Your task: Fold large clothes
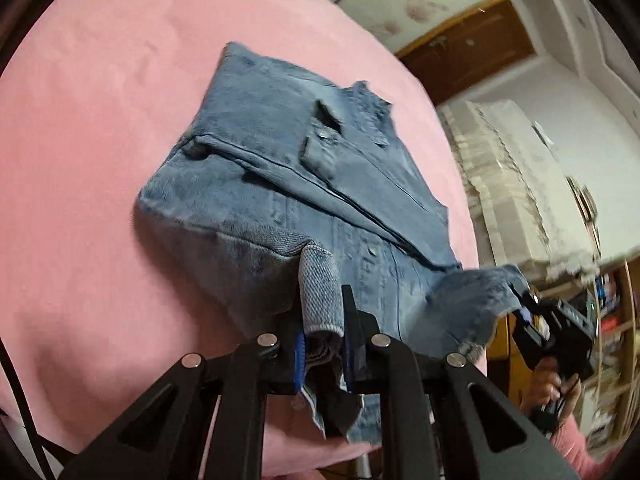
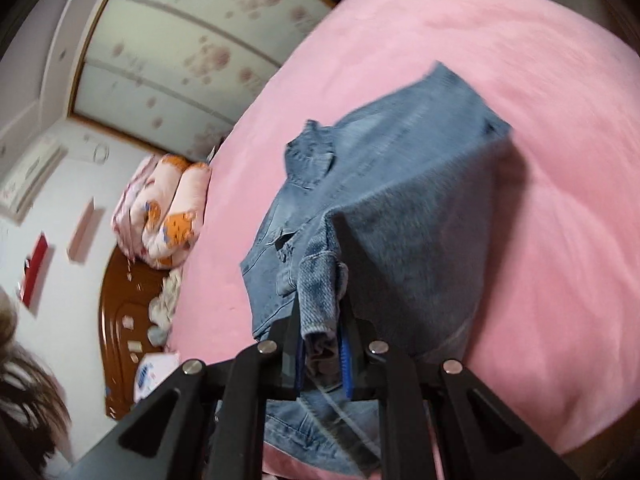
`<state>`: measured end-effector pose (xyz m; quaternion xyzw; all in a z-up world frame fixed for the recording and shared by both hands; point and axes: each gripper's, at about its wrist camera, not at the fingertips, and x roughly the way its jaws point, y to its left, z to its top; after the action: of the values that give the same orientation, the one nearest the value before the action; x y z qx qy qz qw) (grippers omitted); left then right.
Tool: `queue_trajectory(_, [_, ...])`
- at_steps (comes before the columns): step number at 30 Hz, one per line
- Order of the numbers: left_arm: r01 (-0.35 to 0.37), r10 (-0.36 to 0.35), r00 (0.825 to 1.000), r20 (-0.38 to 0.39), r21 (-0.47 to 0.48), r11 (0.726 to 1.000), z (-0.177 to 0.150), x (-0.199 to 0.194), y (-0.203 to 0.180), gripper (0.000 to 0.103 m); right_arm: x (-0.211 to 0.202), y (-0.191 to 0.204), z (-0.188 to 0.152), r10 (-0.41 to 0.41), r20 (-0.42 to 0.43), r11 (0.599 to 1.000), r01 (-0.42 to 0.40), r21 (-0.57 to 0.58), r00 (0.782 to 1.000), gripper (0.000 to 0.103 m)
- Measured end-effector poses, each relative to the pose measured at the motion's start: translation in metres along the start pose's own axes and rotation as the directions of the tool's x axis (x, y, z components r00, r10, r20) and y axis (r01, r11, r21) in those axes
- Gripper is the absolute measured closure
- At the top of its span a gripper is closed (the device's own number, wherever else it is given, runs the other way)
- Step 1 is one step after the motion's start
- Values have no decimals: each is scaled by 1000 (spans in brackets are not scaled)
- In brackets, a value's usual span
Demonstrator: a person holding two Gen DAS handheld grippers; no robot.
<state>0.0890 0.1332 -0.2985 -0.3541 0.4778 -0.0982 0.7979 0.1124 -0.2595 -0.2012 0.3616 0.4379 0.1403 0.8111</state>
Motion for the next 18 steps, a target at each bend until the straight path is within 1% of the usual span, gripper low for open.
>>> queue_trajectory(1, [-9,9,1000,2,-10,1000,2,4,2,91,6,3,5,-2,-20,1000,1,-23,1000,90])
queue_trajectory(4, [-78,78,997,-6,-1,997,9,10,3,91,19,5,16,-3,-81,998,-2,-64,997,90])
queue_trajectory(7, [-88,88,996,-21,-27,996,13,12,3,91,33,4,28,-2,-152,997,-10,-79,988,90])
queue_trajectory(10, [-127,127,991,-40,0,992,20,13,-11,91,41,4,38,15,-201,995,-34,-90,979,90])
queue_trajectory(12, [-103,103,994,-25,-13,995,25,9,-19,91,46,4,46,32,-233,995,-52,-82,972,90])
queue_trajectory(14, [-68,69,997,23,-10,998,32,-1,-33,92,47,4,58,62,-247,994,-82,-68,967,90])
queue_trajectory(15, [-55,55,998,42,-15,998,37,-5,-39,92,46,4,64,70,-243,994,-90,-69,967,90])
queue_trajectory(17, [2,3,996,94,-50,999,50,-14,-48,92,42,6,82,82,-225,992,-100,-71,971,91])
queue_trajectory(18, [42,-32,989,142,-70,997,58,-21,-53,92,40,7,90,94,-212,991,-111,-69,973,91])
